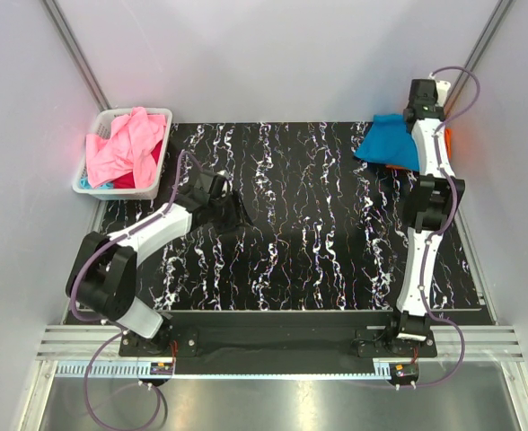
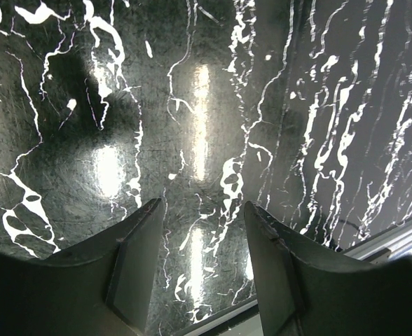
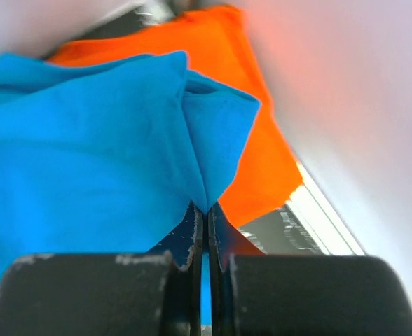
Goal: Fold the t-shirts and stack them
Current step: Neatly place the folded tshirt to the corner
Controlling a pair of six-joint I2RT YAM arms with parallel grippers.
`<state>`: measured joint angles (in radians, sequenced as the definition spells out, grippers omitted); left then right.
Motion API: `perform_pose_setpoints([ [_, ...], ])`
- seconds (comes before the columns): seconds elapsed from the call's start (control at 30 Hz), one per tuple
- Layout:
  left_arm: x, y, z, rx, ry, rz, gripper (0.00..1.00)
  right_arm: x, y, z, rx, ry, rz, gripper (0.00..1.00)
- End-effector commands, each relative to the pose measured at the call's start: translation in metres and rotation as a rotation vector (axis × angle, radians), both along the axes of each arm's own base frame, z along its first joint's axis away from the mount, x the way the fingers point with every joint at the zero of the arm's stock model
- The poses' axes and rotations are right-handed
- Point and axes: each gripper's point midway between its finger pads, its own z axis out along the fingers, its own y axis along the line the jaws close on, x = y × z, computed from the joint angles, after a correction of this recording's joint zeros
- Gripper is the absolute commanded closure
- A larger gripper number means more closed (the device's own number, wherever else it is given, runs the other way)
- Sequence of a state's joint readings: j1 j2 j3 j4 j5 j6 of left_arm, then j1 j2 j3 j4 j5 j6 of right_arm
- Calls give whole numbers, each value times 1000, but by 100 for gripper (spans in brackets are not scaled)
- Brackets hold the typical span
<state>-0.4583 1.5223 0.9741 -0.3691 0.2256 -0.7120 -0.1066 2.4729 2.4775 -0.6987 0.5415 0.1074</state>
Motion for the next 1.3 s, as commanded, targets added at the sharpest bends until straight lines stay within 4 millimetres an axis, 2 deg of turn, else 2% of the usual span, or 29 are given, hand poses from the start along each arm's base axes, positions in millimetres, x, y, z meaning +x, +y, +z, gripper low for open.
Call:
perform_pose_setpoints([
  [0.0, 8, -9, 8, -14, -27, -24, 46, -11, -37, 26, -32, -80, -152, 100],
  [0.1, 8, -11, 5, -5, -20, -29, 46, -17, -55, 26, -61, -89, -223, 100],
  [0.23, 9, -14, 1, 3, -14, -37, 46, -18, -64, 26, -78, -99, -258, 100],
  [0.5, 8, -16, -7, 20, 1, -50, 46, -14, -78, 48, -117, -187, -308, 100],
  [0.7, 7, -18, -11, 26, 12, -58, 46, -21, -104, 62, -158, -232, -395, 100],
  [0.9, 9, -22, -14, 24, 23, -68, 46, -23, -117, 43, -166, -201, -419, 100],
  [0.97, 10, -24, -14, 25, 24, -73, 46, -24, -118, 26, -170, -167, -427, 100],
  [1.0, 10, -25, -14, 25, 22, -75, 46, -25, -118, 20, -172, -156, -435, 95],
  [1.03, 10, -24, -14, 27, 23, -73, 46, -27, -119, 14, -170, -148, -443, 71],
  [1.07, 10, -25, -14, 26, 24, -74, 46, -27, -118, 5, -160, -133, -439, 54],
  [1.13, 10, -25, -13, 26, 20, -75, 46, -26, -114, -2, -133, -127, -424, 29],
  [1.2, 10, -25, -11, 27, 13, -76, 45, -23, -108, -8, -88, -132, -404, 20],
  [1.27, 11, -24, -10, 30, 8, -76, 45, -22, -103, -5, -57, -148, -396, 13],
])
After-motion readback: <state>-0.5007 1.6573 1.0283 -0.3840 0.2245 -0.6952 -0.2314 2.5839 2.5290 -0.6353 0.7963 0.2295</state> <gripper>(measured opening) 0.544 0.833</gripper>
